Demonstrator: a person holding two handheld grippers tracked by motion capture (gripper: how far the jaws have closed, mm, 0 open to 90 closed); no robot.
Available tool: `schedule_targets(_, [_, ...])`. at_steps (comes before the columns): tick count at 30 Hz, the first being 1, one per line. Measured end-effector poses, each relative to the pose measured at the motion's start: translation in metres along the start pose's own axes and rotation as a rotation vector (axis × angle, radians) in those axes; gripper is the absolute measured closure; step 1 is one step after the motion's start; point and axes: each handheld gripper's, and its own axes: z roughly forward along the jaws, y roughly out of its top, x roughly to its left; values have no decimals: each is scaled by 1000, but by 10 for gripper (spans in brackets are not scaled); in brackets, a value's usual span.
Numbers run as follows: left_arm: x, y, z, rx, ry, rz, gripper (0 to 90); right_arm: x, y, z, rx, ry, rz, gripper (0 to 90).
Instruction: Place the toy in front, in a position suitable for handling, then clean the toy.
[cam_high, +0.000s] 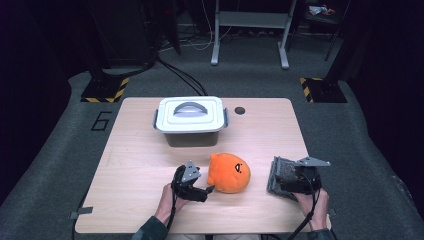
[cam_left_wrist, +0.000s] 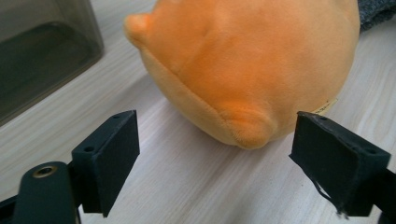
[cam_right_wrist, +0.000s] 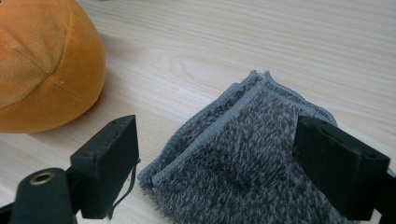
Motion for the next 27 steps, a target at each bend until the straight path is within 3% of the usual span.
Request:
schedule_targets(9, [-4,1,5,-1,-25,-4,391,-3,-3,-4,8,-11,1,139])
schedule_targets(14, [-8,2,5,1,-33,18,521,-5,-4,-2,10,-16,12,138])
schedule_targets(18, [-11,1,7,-5,-32,4,586,-6,-5,7,57,-30,21,136])
schedule_targets(27, [-16,-2,8,-23,-18,-45,748,-10,-8,31,167,-116,48,104])
